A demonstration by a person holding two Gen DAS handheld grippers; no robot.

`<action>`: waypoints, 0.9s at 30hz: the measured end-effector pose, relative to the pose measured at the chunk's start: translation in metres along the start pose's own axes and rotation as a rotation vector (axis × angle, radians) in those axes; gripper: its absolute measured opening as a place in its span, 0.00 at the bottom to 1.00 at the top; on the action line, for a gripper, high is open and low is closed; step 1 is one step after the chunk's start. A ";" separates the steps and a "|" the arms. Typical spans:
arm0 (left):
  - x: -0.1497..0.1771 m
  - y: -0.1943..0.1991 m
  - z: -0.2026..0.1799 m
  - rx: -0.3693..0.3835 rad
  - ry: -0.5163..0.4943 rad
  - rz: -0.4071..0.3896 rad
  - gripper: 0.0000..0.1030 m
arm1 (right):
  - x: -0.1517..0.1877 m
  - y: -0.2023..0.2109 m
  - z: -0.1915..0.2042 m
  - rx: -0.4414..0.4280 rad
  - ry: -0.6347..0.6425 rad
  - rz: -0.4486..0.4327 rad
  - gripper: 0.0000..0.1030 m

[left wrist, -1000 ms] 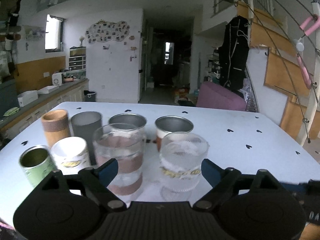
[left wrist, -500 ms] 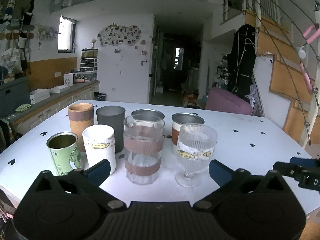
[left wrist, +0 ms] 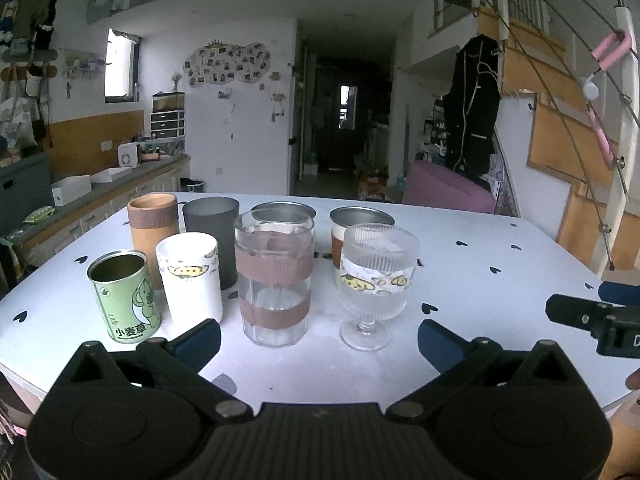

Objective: Flip cup upright

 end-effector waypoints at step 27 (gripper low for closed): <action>0.000 0.000 0.003 -0.026 0.011 0.001 1.00 | 0.004 0.000 0.005 -0.004 0.001 0.014 1.00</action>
Point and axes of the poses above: each gripper's, at about its wrist camera, not at the fingertips, and y roughly against the way its jaws point, z to its left, x to its underside, the point moved 9 cm from there along -y, roughly the way its jaws point, and after that the axes turned 1 degree about z, right-handed, at the moved point
